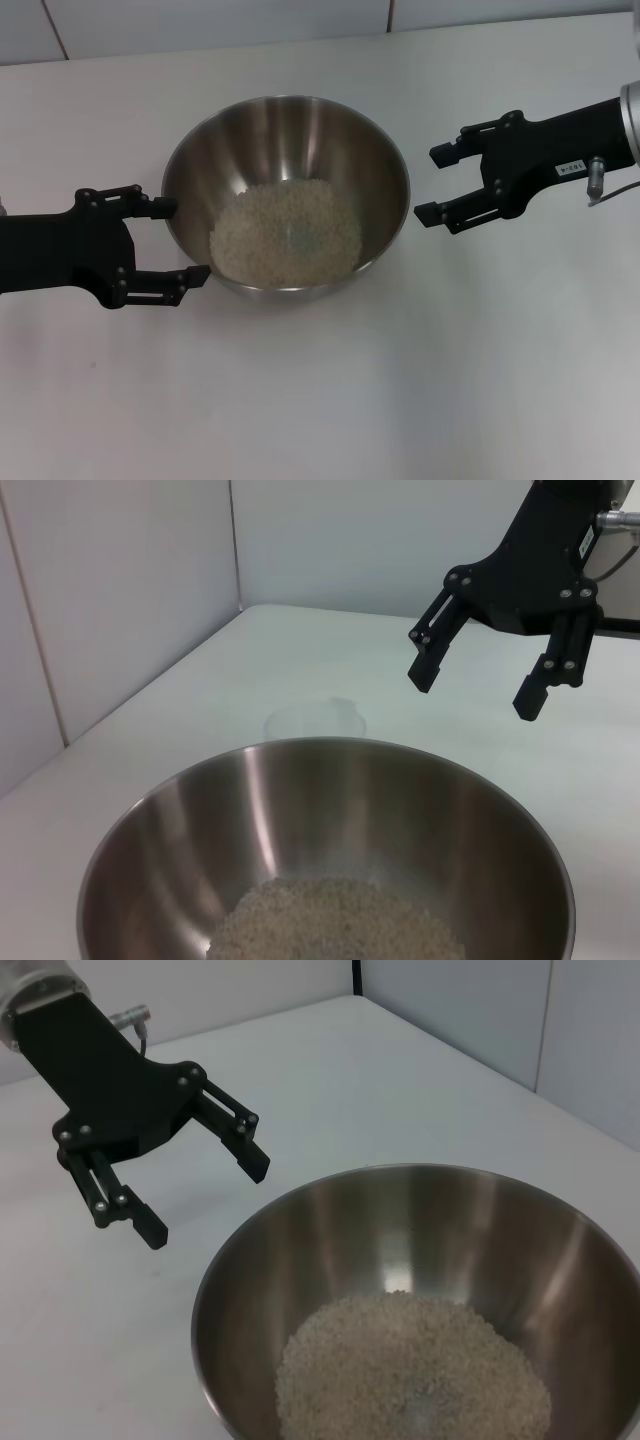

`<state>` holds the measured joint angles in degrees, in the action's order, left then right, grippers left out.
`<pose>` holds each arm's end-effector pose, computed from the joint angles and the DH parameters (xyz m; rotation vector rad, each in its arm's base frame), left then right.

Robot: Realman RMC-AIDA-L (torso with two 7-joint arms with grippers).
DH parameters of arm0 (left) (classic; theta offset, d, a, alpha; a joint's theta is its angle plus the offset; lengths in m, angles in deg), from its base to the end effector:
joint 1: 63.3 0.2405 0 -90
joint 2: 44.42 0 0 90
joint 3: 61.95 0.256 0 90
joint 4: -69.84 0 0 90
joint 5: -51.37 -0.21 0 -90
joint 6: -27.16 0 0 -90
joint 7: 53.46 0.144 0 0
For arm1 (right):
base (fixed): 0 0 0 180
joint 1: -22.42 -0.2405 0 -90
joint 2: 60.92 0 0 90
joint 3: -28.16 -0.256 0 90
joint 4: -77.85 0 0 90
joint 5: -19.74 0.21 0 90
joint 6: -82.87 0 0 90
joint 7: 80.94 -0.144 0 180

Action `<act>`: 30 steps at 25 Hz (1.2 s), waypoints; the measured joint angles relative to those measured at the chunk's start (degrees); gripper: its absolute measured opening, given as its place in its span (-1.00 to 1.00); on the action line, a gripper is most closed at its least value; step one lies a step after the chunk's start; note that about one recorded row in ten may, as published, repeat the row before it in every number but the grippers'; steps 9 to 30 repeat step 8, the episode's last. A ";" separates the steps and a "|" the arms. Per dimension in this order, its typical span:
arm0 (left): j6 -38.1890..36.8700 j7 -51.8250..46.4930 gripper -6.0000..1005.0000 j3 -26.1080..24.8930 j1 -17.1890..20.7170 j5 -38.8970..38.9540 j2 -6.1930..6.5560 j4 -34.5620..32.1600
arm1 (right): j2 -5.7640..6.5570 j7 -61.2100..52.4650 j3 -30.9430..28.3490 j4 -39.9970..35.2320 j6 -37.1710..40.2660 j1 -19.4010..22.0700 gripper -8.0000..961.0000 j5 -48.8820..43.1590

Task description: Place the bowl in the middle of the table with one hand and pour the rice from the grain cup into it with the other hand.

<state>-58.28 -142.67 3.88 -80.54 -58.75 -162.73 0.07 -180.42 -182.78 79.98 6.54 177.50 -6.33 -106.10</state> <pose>-0.2303 0.3114 0.0213 -2.8274 -0.2685 -0.3380 0.2126 0.3430 0.0509 -2.8225 0.4673 0.1888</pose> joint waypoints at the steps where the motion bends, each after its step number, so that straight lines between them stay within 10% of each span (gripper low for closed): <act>1: -0.01 0.00 0.73 0.00 0.12 0.00 0.00 -0.13 | -0.01 -0.03 0.08 -0.01 -0.04 0.02 0.71 -0.01; 30: 0.01 0.00 0.73 0.00 0.23 0.00 0.02 -0.17 | -0.06 0.10 0.27 0.02 -0.49 0.40 0.71 0.13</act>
